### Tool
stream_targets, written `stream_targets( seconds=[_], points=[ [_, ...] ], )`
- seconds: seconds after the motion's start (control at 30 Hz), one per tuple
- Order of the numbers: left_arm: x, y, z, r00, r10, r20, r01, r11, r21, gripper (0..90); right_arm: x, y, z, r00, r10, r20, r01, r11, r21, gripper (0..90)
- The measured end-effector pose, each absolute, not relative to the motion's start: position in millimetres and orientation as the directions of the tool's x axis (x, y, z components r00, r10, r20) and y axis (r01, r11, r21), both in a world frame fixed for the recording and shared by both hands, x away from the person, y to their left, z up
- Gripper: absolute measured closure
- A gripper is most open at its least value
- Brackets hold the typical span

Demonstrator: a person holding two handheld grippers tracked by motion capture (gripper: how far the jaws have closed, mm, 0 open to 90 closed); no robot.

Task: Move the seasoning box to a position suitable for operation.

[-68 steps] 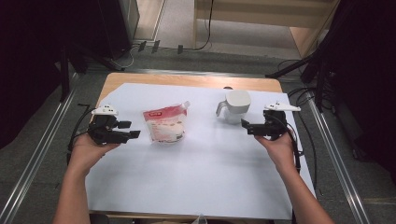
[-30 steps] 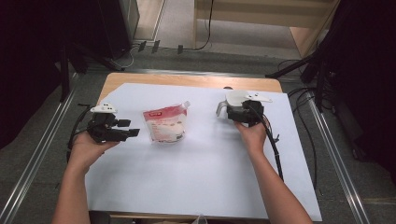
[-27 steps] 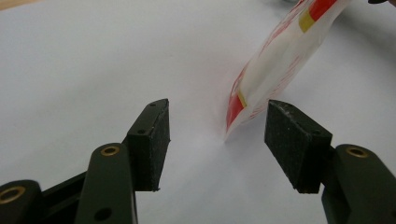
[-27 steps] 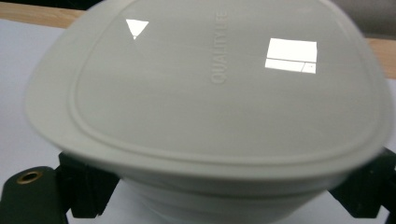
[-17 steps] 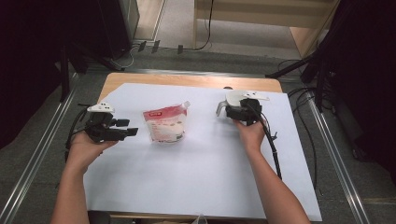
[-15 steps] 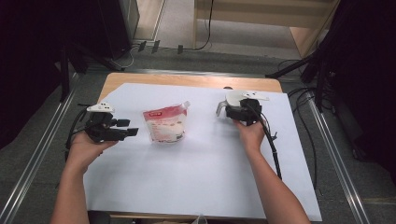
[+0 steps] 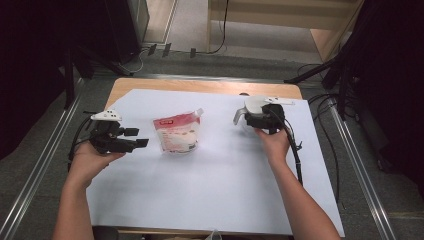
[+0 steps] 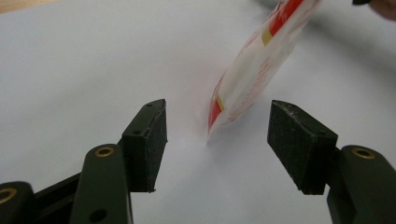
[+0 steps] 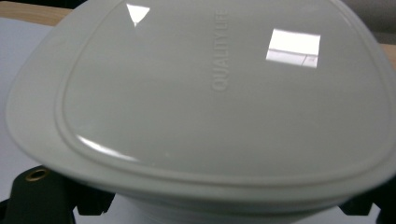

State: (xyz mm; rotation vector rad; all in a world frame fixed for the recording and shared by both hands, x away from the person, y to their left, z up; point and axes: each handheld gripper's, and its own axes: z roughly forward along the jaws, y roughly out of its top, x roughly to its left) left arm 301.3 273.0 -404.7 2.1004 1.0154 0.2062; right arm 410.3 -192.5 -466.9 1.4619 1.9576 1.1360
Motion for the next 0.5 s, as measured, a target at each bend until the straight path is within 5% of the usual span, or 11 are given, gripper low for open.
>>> stream_targets(
  seconds=[0.5],
  points=[
    [265,259,-411,0.74,0.633,-0.226,0.595,-0.461,0.658,42.1,367,-202,-440,-0.495,0.859,0.129,0.541,0.189,0.82,14.0]
  ],
)
